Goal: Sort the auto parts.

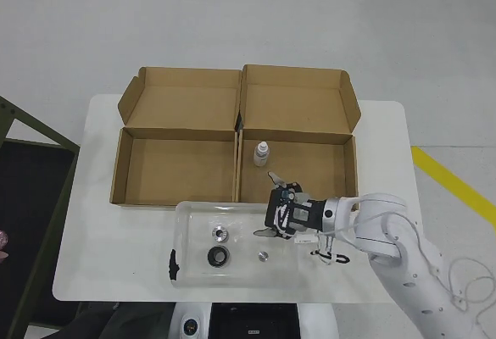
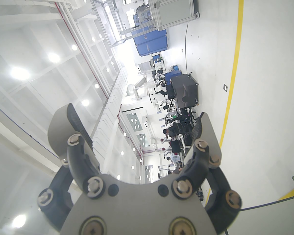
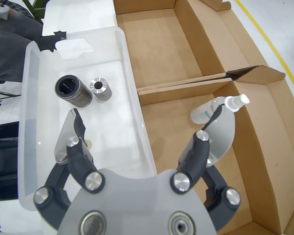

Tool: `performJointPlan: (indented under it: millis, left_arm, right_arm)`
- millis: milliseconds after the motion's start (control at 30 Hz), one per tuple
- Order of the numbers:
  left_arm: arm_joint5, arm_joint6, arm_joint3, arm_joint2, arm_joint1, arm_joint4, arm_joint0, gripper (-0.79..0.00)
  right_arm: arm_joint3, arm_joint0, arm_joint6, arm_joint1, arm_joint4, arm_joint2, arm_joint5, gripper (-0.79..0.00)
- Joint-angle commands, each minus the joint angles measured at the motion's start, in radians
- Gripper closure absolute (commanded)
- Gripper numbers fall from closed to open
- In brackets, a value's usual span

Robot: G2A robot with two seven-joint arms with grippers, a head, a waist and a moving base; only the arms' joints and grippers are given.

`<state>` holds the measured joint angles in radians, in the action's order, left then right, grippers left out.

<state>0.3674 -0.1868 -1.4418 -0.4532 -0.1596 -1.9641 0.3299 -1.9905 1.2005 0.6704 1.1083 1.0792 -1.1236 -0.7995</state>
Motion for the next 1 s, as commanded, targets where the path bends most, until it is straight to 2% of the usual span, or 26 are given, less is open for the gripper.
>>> performJointPlan:
  millis: [0, 533, 967]
  left_arm:
    - [0.0, 0.0, 0.0, 0.0, 0.0, 0.0, 0.0, -0.785]
    - [0.0, 0.0, 0.0, 0.0, 0.0, 0.0, 0.0, -0.785]
    - [0.0, 0.0, 0.0, 0.0, 0.0, 0.0, 0.0, -0.785]
  right_arm:
    - [-0.008, 0.012, 0.004, -0.003, 0.006, 0.001, -0.004, -0.785]
    - [-0.096, 0.106, 0.057, -0.027, 0.149, 0.047, -0.054, -0.785]
    - [-0.098, 0.105, 0.119, -0.035, 0.209, 0.113, -0.065, -0.785]
